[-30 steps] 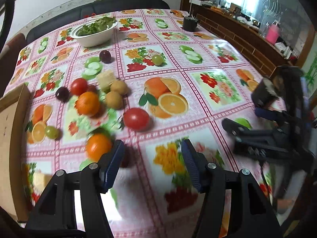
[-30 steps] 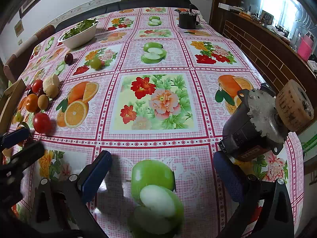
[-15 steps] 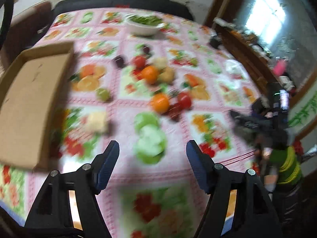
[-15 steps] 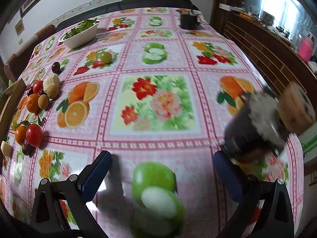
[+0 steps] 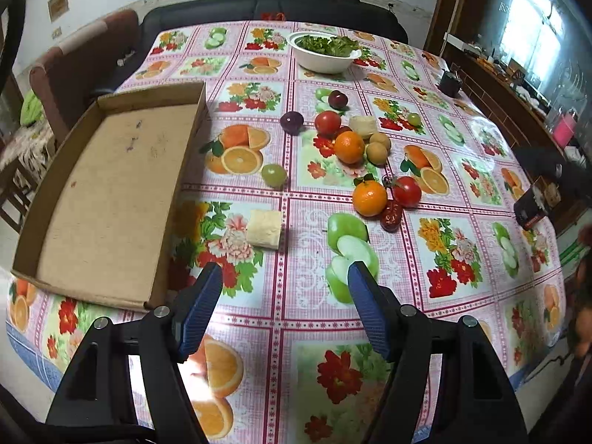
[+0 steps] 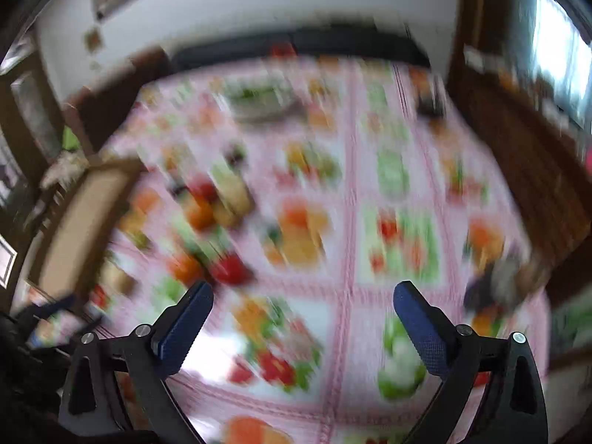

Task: Organize fruits
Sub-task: 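Move both tools toward the fruit cluster, left toward the cheese cube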

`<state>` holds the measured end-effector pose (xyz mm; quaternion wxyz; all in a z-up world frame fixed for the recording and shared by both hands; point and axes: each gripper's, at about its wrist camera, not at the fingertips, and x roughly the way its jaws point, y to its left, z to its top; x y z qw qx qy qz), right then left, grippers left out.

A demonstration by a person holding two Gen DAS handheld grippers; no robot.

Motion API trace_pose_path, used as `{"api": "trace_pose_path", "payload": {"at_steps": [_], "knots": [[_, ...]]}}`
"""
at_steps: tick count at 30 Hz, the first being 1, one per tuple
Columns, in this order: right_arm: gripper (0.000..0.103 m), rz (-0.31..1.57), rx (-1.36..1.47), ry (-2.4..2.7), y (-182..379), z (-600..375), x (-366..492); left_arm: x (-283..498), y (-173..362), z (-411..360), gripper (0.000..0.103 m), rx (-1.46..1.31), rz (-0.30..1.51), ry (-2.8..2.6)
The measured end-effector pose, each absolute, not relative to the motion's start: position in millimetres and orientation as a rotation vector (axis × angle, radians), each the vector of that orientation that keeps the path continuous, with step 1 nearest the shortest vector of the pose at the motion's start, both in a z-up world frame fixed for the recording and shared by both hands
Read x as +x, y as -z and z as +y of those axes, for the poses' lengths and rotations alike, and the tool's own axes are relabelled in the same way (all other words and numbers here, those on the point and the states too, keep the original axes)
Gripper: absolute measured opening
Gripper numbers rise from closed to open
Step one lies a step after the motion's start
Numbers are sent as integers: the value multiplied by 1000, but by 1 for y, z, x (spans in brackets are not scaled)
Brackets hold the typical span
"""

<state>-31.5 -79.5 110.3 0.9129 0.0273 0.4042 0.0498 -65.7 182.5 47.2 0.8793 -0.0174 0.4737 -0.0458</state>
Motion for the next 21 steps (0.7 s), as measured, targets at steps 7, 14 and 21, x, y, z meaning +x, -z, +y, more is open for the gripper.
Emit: {"api": "trace_pose_path", "payload": {"at_steps": [7, 14, 21], "knots": [[95, 1016, 73, -153, -75, -45, -21, -65, -50, 184, 70, -2, 989, 9], [95, 987, 17, -150, -75, -26, -30, -66, -57, 190, 70, 14, 957, -53], [95, 979, -30, -160, -70, -10, -37, -66, -61, 194, 70, 24, 936, -73]]}}
